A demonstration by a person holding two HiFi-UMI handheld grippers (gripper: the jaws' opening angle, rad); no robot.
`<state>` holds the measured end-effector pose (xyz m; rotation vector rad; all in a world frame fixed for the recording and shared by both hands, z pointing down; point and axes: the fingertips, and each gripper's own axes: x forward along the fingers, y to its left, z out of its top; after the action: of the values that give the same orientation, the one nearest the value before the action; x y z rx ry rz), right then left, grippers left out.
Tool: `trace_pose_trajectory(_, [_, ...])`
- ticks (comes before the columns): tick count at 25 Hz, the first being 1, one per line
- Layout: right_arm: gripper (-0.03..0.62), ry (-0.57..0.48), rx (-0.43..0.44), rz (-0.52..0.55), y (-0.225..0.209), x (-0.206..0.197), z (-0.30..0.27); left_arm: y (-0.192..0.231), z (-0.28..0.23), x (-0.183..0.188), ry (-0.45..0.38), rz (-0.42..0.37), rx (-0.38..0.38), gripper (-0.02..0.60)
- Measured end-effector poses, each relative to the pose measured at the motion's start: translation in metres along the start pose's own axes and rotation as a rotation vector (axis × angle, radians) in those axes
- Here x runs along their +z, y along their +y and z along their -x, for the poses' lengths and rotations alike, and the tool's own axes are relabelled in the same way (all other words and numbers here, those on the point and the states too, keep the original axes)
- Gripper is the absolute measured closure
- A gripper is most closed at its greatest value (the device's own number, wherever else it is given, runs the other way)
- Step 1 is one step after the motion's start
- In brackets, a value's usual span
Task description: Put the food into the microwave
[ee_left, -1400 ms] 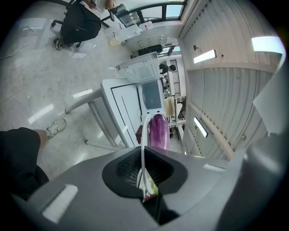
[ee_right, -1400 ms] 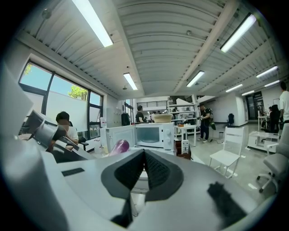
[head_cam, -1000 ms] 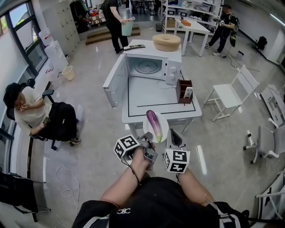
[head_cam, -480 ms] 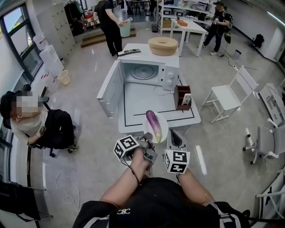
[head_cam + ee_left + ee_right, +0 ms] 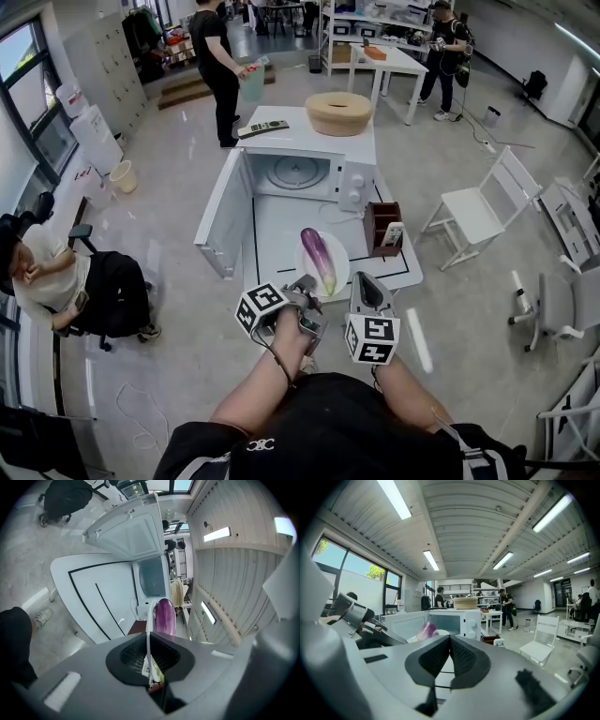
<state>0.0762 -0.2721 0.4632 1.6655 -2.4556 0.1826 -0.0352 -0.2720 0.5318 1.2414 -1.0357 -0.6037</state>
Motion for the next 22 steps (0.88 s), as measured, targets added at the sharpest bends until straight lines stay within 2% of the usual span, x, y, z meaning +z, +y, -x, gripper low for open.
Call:
trace_pose_trajectory(15, [0.586,0.005,-0.019,-0.014,-0.004,0.026,-0.112,-0.017,-0.076,0.088,0.026,-0.003,0.029,0.557])
trace_pose_trajectory(22, [0.586,0.030,-0.036,-0.001,-0.006,0.027,-0.154,-0.011,-0.113,0.117,0.048,0.025,0.044,0.557])
